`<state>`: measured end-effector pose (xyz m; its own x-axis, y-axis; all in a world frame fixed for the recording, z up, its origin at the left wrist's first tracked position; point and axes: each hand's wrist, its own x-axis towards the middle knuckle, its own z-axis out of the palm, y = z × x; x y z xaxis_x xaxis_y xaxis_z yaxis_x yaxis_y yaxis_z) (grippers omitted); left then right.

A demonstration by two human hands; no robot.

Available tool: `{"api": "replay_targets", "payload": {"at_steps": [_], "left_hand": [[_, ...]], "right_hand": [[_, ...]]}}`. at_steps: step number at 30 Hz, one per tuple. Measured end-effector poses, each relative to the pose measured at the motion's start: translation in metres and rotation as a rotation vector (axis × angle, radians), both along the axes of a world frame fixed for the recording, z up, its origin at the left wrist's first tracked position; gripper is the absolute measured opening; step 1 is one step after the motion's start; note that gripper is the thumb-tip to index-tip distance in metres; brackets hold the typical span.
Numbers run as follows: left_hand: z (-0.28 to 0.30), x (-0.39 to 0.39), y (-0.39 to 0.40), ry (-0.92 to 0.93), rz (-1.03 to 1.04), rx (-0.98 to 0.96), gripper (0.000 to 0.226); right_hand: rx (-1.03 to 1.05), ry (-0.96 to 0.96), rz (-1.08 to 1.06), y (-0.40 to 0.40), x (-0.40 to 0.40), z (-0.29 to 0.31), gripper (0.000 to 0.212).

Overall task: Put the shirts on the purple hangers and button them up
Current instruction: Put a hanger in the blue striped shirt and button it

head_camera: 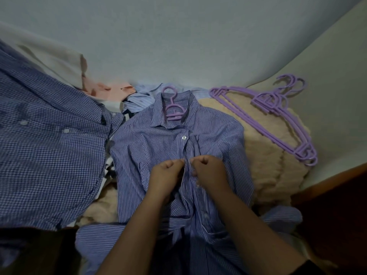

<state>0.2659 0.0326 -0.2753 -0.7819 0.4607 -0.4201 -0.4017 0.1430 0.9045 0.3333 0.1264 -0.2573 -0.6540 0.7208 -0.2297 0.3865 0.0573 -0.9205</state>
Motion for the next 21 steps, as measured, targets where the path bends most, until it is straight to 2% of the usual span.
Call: {"api": "replay_targets", "payload": {"at_steps": [4,10,15,18,21], "left_hand": [[0.0003,0.0004,-0.0006,0.021,-0.037,-0.023,0.044],[-0.0002,-0.0016,-0.0015,0.063,-0.053,-0.009,0.030],[-0.0010,0.0007,0.0008,0.107,-0.033,0.036,0.014],[0.0001,-0.0009,0.0019,0.118,-0.021,0.054,0.008],[-0.0032,-0.0034,0.0021,0.145,-0.021,0.020,0.007]], "right_hand": [[-0.026,-0.014,0.041,0.0008,0.0011,0.0053,0.029],[0.020,-0.001,0.037,0.0035,-0.0015,0.0045,0.026],[0.016,0.101,0.025,0.0054,0.0011,0.0009,0.011],[0.033,0.128,0.051,0.0070,0.0043,-0.0016,0.022],[0.071,0.150,0.074,0.0079,0.0058,0.0000,0.022]]}}
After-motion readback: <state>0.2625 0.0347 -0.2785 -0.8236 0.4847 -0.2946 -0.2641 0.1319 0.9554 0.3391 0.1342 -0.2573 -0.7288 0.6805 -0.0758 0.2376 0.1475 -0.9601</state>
